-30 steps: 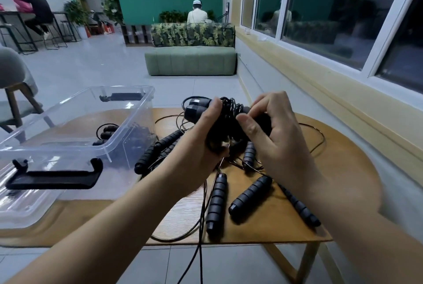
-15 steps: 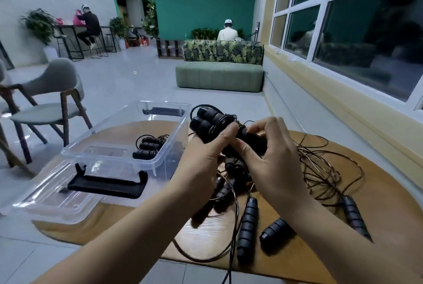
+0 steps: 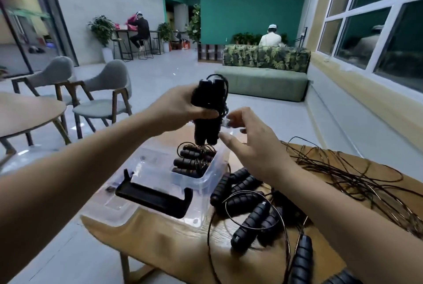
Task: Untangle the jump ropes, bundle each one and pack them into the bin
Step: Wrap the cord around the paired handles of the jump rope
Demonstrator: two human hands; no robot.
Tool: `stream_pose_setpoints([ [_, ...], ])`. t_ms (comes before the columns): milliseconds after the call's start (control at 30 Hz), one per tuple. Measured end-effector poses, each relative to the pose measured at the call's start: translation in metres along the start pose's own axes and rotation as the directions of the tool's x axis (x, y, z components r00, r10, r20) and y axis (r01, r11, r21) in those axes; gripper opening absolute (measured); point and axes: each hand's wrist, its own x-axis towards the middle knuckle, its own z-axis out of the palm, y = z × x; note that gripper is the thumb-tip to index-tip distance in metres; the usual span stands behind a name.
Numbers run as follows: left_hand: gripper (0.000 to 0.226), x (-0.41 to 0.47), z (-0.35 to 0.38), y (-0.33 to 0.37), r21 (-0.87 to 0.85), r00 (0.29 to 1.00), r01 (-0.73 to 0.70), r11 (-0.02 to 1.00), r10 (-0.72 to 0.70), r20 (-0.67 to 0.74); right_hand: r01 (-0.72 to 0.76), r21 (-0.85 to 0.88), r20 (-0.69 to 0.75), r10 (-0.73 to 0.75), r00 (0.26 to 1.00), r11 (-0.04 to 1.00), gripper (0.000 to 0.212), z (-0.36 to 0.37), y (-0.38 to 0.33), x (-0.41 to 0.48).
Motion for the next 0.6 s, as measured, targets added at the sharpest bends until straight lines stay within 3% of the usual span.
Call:
stream_pose_setpoints([
  [100, 0.072, 0.022, -0.009, -0.021, 0.429, 0.989, 0.041, 0.902, -0.096, 0.108, -0.016, -0.038, 0.071, 0.019, 0.997, 0.999, 0.036, 0.015, 0.013, 0.006],
  [200, 0.074, 0.034, -0.007, -0.03, 0.685, 0.932, -0.093, 0.722, -0.179, 0.314, -0.033, -0.074, 0.127, 0.042, 0.991, 0.997, 0.039, 0.025, 0.024, 0.004],
  [433, 0.044, 0.03, 0.018, -0.058, 0.7, 0.691, -0.309, 0.644, -0.354, 0.63, -0.138, -0.029, 0.158, 0.141, 0.977, 0.99, 0.046, 0.038, 0.037, 0.0],
  [600, 0.049, 0.026, 0.037, -0.081, 0.67, 0.639, -0.406, 0.621, -0.332, 0.694, -0.164, -0.006, 0.167, 0.163, 0.972, 0.986, 0.041, 0.039, 0.039, -0.002],
])
